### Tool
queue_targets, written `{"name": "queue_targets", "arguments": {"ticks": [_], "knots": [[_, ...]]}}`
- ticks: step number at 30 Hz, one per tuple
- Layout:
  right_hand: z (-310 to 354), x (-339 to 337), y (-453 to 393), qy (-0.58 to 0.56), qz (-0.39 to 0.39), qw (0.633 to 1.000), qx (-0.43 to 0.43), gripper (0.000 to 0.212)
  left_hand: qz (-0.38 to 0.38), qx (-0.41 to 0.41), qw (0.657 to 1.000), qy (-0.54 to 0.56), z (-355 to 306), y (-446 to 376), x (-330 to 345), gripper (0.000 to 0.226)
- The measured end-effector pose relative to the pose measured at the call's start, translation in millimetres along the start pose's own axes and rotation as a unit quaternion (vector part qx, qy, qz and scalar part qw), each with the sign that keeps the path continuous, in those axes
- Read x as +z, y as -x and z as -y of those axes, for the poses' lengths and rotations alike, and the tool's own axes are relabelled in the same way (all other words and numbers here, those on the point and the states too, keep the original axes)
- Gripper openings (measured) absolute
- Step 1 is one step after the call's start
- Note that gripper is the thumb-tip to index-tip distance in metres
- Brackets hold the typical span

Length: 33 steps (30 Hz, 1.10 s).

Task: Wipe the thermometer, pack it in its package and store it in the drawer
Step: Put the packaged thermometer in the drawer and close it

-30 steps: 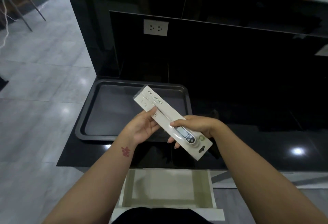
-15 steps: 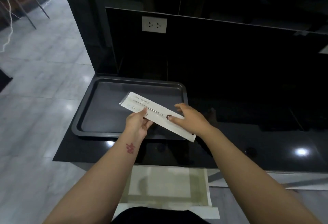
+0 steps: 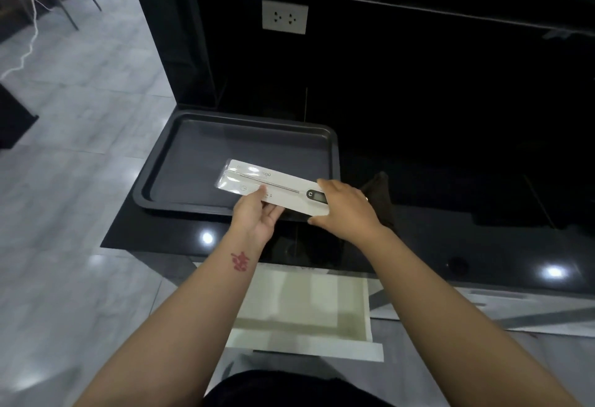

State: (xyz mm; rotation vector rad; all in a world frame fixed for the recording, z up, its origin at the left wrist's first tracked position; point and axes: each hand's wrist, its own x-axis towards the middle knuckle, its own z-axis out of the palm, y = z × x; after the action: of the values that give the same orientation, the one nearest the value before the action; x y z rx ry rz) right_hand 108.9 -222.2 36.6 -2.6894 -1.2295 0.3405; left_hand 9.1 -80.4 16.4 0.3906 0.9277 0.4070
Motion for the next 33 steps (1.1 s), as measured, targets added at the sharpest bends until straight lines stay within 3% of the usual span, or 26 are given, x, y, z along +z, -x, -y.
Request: {"name": "queue_targets", "arguments": {"ticks": [5, 8, 11, 14, 19, 23, 26, 30, 33], "knots": [[9.2, 8.5, 23.4, -0.001, -0.023, 1.0, 0.006, 0.083, 0.013, 0.012, 1.0, -0.005, 0.4, 16.9, -20.0, 0.032], [20.0, 16.1, 41.7, -0.002, -0.028, 1.0, 0.012, 0.081, -0.023, 0.116, 0.984, -0.134, -0.8, 28.6, -42.0, 0.034], [33.4, 26.5, 63.2, -0.013, -0.017, 1.0, 0.021, 0.08, -0.106, 0.261, 0.887, -0.366, 0.5, 48.0, -74.2, 0.068], [44.8, 37.8, 84.1, -0.008, -0.016, 1.0, 0.018, 0.076, -0.134, 0.329, 0.778, -0.518, 5.3, 70.1, -100.7, 0.091], [50.7, 57.0, 118.9, -0.017, 0.005, 1.0, 0.018, 0.073, -0.097, 0.413, 0.535, -0.73, 16.9, 78.0, -140.1, 0.061], [49.7, 70.3, 143.6, -0.034, 0.043, 0.998, 0.026, 0.076, 0.001, 0.451, 0.376, -0.809, 31.2, 79.6, -167.3, 0.047], [42.3, 84.4, 156.4, -0.042, 0.081, 0.995, 0.04, 0.079, 0.102, 0.419, 0.327, -0.841, 43.5, 82.6, -184.1, 0.05], [30.1, 104.6, 167.2, -0.054, 0.108, 0.992, 0.045, 0.076, 0.165, 0.341, 0.31, -0.872, 61.2, 81.7, -200.9, 0.074], [19.6, 121.7, 164.9, -0.044, 0.119, 0.991, 0.037, 0.078, 0.174, 0.281, 0.308, -0.892, 72.2, 69.6, -207.4, 0.064]]}}
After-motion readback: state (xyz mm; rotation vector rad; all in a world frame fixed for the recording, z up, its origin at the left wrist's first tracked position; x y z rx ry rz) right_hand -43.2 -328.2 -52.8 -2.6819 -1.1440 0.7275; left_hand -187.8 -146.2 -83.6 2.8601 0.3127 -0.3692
